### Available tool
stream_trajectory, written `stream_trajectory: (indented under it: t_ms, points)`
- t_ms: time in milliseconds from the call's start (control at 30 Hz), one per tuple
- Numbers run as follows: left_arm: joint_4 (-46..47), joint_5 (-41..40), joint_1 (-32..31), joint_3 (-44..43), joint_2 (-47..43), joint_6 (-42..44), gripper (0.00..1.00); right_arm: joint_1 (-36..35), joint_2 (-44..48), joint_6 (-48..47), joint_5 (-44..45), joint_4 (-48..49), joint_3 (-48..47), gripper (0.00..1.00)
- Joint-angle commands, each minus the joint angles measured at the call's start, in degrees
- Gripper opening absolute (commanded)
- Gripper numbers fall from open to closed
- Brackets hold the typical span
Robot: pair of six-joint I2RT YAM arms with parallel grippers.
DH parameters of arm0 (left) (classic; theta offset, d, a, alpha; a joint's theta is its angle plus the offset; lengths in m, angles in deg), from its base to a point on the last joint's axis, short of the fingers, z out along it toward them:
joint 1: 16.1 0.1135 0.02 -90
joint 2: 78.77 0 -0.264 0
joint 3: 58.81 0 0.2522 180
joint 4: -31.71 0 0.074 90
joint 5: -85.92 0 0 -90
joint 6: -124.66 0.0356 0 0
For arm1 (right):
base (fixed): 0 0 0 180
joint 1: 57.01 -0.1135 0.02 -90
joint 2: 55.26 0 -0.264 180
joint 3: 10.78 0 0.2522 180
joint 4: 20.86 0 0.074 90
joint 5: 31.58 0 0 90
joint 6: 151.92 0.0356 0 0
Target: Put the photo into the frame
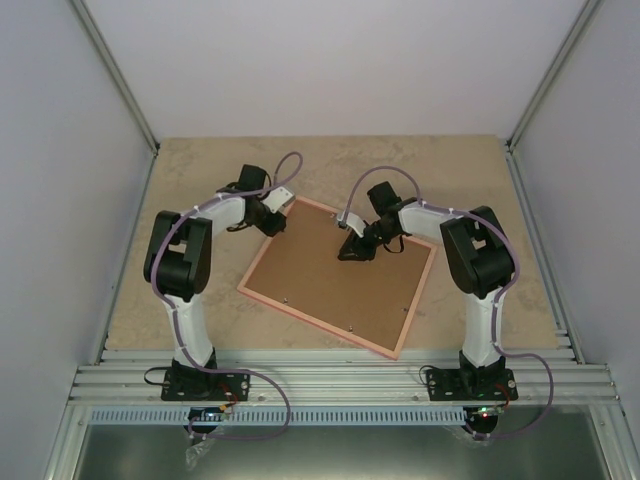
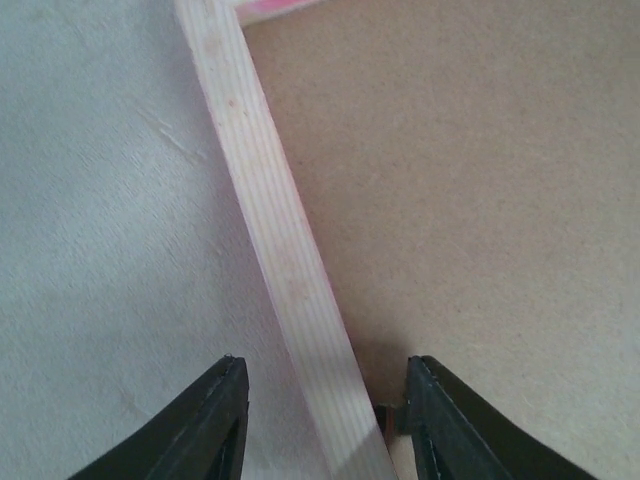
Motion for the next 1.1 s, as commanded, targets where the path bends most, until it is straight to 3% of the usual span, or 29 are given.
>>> stream_trajectory:
  t_ms: [0, 300, 467, 633, 833, 1067]
  points:
    - [-9.5, -0.4, -0.1, -1.9, 0.6, 5.0, 0.47, 0.8, -2.1, -0.2, 5.4, -1.2, -0.1, 0.24]
    - [-14.0, 4.3, 1.0, -4.8, -4.9, 5.7, 0.57, 0.7, 0.4, 0.5, 2.0, -3.1, -2.3, 0.25]
    - [-15.4, 2.8, 0.9, 3.3, -13.7, 9.7, 0.64, 1.2, 3.4, -0.2, 2.4, -4.2, -4.3, 0.31]
    - [-17.2, -1.4, 1.0, 13.5, -24.4, 13.4, 0.69, 4.7, 5.0, -1.3, 3.0, -6.4, -7.0, 0.46]
    - [-22.3, -7.5, 1.0, 23.5, -33.4, 18.0, 0.66, 11.8, 4.9, -1.9, 3.9, -8.5, -9.5, 0.58]
    - [-23.4, -12.6, 0.6, 30.7, -37.2, 19.5, 0.57, 20.7, 1.6, -1.9, 6.0, -9.7, -12.7, 0.68]
